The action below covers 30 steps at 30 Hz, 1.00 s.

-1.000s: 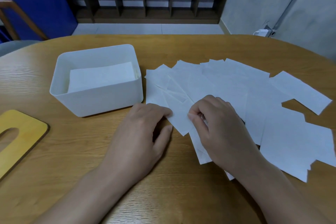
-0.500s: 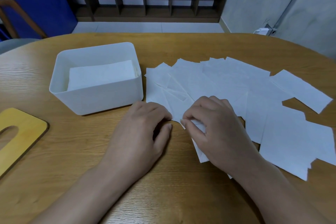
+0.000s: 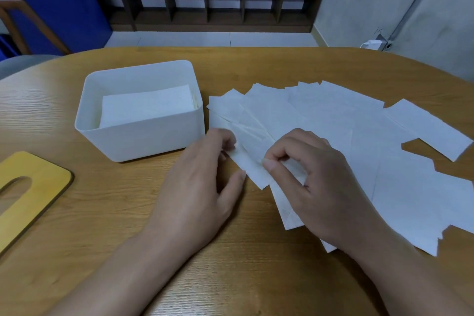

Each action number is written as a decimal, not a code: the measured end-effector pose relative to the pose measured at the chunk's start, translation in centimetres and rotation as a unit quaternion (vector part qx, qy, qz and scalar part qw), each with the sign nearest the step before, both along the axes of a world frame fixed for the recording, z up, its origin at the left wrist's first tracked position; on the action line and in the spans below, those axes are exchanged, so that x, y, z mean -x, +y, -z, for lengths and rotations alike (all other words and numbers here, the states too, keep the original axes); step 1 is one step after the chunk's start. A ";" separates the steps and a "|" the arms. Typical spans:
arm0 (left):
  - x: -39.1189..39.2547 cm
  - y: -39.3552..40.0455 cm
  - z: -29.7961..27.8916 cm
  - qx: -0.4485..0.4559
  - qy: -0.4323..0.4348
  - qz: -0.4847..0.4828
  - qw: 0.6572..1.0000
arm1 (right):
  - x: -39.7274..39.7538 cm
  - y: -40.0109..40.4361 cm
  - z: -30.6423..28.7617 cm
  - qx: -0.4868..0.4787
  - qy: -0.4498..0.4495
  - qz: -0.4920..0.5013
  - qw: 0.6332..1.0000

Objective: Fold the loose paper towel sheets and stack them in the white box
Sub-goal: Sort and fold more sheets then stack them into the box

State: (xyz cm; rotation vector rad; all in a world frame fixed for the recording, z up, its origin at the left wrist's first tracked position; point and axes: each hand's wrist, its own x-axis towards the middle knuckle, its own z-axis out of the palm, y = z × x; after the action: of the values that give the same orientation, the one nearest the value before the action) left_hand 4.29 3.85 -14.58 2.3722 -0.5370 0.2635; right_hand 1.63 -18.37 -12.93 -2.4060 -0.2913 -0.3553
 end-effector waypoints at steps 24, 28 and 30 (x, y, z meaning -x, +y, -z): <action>1.4 4.0 -3.4 0.037 0.236 0.060 0.969 | 2.2 0.1 -1.6 -0.034 0.164 -0.063 0.984; 2.0 4.1 -3.0 -0.057 0.188 0.069 0.978 | 2.1 0.1 -1.1 0.077 0.155 -0.089 0.981; 1.9 4.0 -2.6 -0.066 0.146 0.072 0.984 | 1.9 -0.1 -0.9 0.094 0.138 -0.083 0.982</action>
State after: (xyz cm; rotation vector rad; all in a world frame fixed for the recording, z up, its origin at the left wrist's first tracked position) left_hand 2.38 7.89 -11.93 2.4277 -0.5947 -0.1884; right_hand -0.29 -18.51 -11.99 -2.5549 -0.4096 0.0868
